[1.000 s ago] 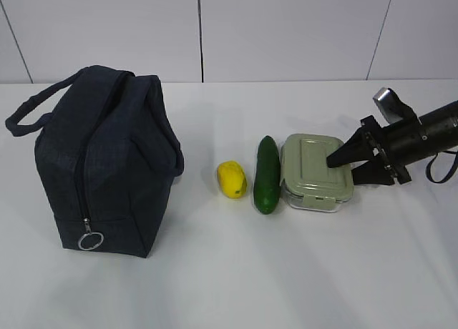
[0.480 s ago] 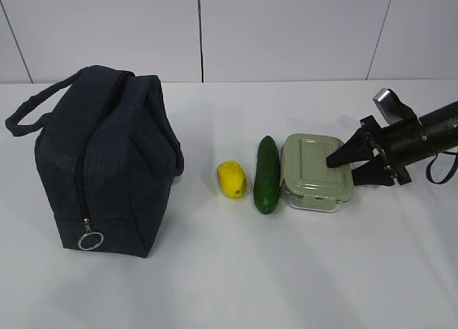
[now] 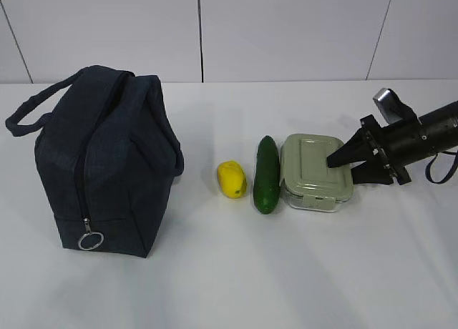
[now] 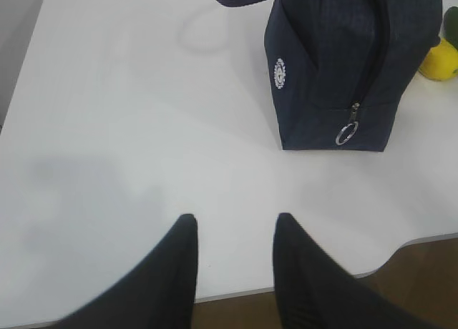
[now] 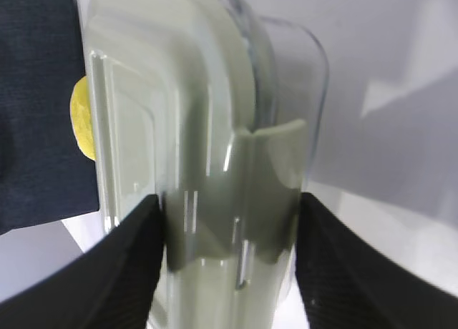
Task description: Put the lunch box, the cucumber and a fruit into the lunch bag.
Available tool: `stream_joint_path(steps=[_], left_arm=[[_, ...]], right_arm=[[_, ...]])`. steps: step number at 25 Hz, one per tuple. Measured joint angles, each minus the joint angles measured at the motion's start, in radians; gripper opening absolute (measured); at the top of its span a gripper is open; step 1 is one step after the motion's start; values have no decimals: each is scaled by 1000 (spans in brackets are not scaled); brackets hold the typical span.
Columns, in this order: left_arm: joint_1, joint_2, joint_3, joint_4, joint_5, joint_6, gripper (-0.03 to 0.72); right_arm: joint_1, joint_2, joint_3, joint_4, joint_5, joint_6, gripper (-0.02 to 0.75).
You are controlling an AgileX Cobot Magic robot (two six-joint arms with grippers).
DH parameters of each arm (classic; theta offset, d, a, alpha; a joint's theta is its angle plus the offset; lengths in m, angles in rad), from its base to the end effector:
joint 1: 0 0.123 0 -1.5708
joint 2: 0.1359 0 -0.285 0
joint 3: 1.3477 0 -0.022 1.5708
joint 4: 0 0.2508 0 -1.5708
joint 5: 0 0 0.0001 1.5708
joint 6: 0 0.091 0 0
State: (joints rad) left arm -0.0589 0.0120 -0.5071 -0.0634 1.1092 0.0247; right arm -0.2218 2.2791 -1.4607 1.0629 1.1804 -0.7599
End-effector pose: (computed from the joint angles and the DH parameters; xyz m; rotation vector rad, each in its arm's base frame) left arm -0.0063 -0.0048 0.2756 0.0923 2.0954 -0.0972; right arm 0.4188 -0.0190 0.1077 0.1021 2.6745 1.3435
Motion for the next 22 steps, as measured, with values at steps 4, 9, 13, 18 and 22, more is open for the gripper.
stream_joint_path(steps=[4, 9, 13, 18, 22], left_arm=[[0, 0, 0, 0, 0, 0, 238], [0, 0, 0, 0, 0, 0, 238], [0, 0, 0, 0, 0, 0, 238], [0, 0, 0, 0, 0, 0, 238], [0, 0, 0, 0, 0, 0, 238]], right_arm=[[0, 0, 0, 8, 1, 5, 392], [0, 0, 0, 8, 1, 5, 391], [0, 0, 0, 8, 1, 5, 391], [0, 0, 0, 8, 1, 7, 391], [0, 0, 0, 8, 1, 7, 391]])
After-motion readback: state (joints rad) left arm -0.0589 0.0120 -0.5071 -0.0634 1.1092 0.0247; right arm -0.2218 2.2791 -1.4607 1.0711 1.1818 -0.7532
